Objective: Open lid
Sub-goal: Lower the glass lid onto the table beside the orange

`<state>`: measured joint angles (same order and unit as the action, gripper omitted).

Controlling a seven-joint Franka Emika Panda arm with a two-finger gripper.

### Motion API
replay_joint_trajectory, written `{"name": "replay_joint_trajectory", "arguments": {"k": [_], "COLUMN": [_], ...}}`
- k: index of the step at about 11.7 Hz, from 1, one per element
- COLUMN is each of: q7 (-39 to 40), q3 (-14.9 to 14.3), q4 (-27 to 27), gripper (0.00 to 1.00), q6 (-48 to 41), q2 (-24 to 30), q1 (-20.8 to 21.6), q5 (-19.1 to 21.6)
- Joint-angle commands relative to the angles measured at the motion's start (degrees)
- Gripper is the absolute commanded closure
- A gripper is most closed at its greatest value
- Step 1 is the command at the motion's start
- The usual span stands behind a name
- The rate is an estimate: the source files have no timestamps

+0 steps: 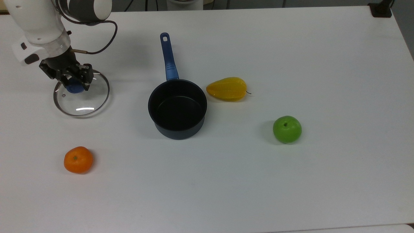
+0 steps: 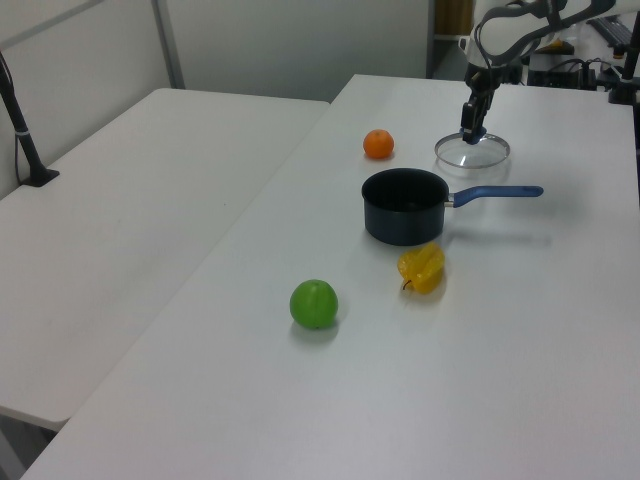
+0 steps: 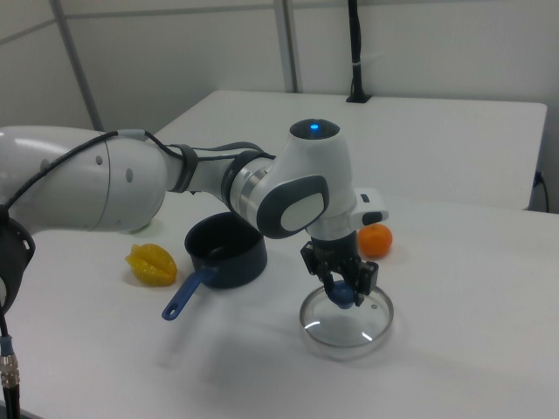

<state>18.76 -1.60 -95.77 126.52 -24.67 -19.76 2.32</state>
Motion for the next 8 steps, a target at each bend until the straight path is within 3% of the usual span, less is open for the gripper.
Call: {"name": "replay_joint_trajectory", "arguments": {"k": [1,8], "q7": [0.40,0.40], "q3": [-0.42,-0.42], "q4": [-0.91,-1.44], "gripper": [0.58,0.57], "q6": [1.88,3.47], "q2": [0.07,-0.90], "q1": [0.68,0.95], "q5": [0.84,0.40]}}
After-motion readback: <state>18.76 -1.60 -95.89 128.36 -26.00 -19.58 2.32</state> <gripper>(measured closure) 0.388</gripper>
